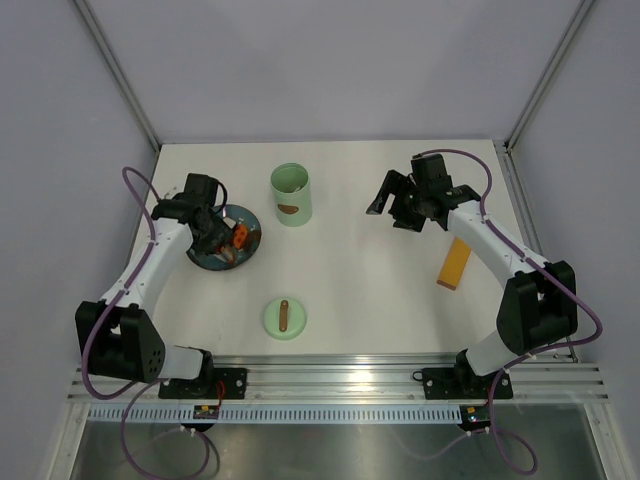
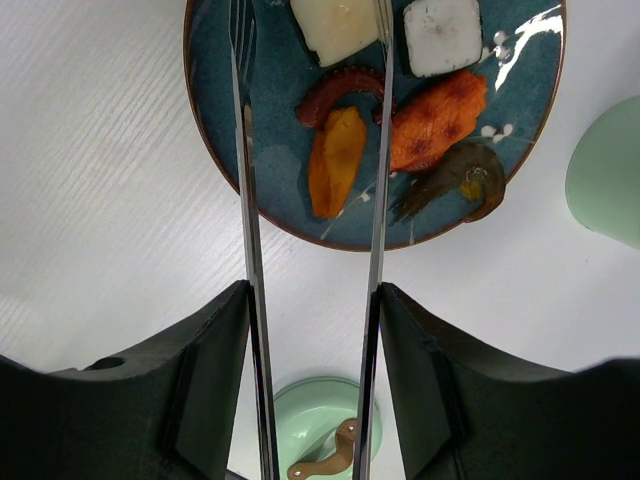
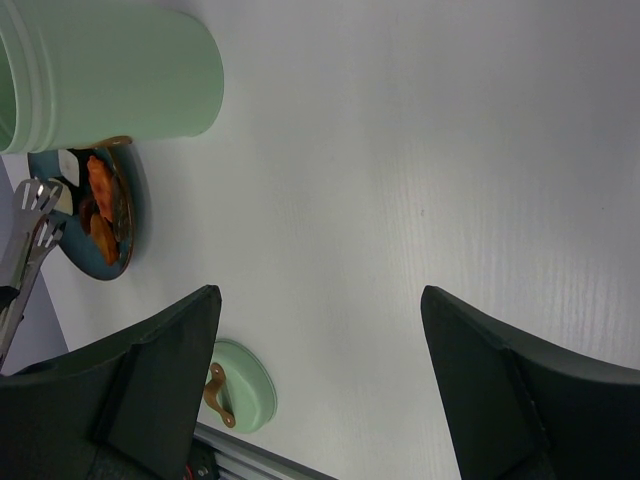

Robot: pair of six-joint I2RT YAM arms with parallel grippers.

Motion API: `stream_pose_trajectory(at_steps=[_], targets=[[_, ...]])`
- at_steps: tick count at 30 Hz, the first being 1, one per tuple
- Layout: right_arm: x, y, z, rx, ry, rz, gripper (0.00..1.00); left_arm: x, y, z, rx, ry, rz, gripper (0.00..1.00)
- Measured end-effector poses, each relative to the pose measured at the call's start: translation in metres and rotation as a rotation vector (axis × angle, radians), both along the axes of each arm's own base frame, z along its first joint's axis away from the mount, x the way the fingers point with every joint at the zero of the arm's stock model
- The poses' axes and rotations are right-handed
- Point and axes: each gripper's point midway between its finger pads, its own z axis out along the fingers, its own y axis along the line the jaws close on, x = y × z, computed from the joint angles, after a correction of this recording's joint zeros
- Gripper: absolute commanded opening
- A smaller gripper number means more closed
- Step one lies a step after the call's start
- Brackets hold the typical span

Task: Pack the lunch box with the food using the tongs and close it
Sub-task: Pick up the fake food from the plate.

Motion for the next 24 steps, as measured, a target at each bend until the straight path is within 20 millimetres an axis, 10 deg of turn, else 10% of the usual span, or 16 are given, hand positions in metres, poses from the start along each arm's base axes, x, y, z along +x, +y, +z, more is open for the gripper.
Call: stream_pose_trajectory(at_steps=[24], targets=[[0.0, 0.001, -0.001, 0.002, 0.003, 0.003, 0.89, 0.012, -0.01, -0.019, -0.011, 0.039, 0.01, 0.54]])
